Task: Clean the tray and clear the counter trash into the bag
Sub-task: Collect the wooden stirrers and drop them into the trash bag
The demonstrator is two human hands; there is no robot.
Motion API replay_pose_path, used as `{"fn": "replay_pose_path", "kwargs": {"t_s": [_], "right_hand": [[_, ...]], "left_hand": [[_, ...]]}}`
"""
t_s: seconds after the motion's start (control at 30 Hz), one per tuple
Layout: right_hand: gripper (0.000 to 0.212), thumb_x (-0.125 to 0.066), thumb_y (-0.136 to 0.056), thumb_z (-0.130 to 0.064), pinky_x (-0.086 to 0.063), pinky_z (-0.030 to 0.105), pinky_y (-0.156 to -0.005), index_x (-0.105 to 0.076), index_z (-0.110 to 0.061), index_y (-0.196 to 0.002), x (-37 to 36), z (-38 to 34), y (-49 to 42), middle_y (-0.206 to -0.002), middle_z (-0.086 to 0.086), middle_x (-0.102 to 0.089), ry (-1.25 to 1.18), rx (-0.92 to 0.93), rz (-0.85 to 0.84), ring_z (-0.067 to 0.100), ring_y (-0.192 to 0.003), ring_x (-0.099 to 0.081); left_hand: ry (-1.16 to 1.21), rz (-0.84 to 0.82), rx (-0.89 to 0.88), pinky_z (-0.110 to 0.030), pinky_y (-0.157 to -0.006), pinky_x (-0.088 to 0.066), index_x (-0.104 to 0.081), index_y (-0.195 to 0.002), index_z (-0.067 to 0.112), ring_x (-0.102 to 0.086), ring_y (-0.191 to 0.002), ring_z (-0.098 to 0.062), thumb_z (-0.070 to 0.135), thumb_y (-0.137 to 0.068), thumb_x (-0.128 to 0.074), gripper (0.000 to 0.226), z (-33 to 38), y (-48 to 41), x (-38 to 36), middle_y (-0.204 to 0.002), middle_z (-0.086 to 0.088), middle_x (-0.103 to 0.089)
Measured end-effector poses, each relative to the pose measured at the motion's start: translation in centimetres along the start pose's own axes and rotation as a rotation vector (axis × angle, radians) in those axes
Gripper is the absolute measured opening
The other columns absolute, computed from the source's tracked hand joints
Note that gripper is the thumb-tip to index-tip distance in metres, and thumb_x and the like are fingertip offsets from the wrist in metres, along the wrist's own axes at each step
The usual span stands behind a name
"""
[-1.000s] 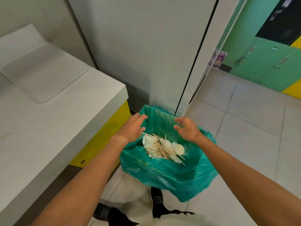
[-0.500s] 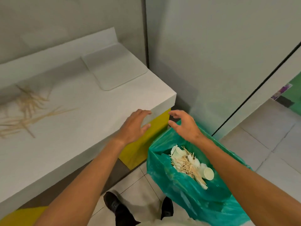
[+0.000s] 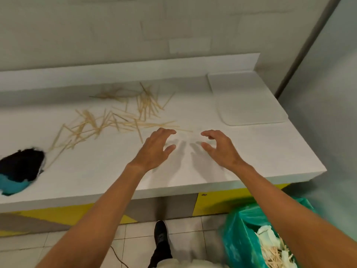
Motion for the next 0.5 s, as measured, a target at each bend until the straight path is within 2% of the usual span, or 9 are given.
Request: {"fn": "replay_pose_path", "kwargs": {"t_s": [0.13,0.27,0.4,0.5], "right_hand": [[0.033,-0.064,-0.093,-0.02,-0.037,0.015,-0.092,-0.06,-0.023,-0.125,-5.4,-3.2,-5.3,-0.126,-0.003,-0.055,-0.009,0.042,-0.094,0.01,-0.111,-0.053],[0.033,-0.065,-0.092,-0.02,-0.036,0.005,-0.088,-0.06,-0.025,-0.124,-10.8,-6.2,-10.2,-0.124,-0.005,-0.055,0.015,0.077,-0.173,0.007,-0.109,-0.053],[0.032,-0.066,-0.091,-0.021,-0.046,0.024,-0.097,-0.061,-0.027,-0.122,-15.4,-9.6,-13.7,-0.118,-0.007,-0.056,0.023,0.133,-0.225,0.008,-0.106,-0.057],[0.031,-0.066,-0.091,-0.022,-0.048,0.032,-0.099,-0.061,-0.028,-0.121,-18.8,-11.9,-15.9,-0.118,-0.007,-0.056,0.016,0.159,-0.281,0.009,-0.107,-0.06]], "left_hand": [[-0.001,0.061,0.092,-0.043,-0.108,-0.037,-0.045,-0.136,0.03,-0.041,-0.129,-0.014,0.032,-0.095,-0.058,0.043,-7.0,0.1,4.2,-0.136,0.012,-0.045],[-0.031,0.092,0.178,-0.04,-0.108,-0.037,-0.046,-0.136,0.028,-0.042,-0.129,-0.015,0.03,-0.095,-0.059,0.043,-13.5,0.7,8.0,-0.136,0.009,-0.046],[-0.093,0.115,0.298,-0.043,-0.107,-0.037,-0.046,-0.138,0.024,-0.043,-0.128,-0.02,0.029,-0.094,-0.06,0.046,-19.1,1.5,11.5,-0.137,0.003,-0.047],[-0.13,0.177,0.452,-0.043,-0.105,-0.036,-0.048,-0.137,0.02,-0.044,-0.128,-0.025,0.029,-0.092,-0.063,0.048,-23.6,2.6,14.3,-0.137,-0.002,-0.048]]}}
Point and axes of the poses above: each hand's wrist, its own y-axis away from the middle knuckle, its own x-axis out of the back of the hand, z = x × y, the point moved 8 cm from there along -y, towards the middle knuckle
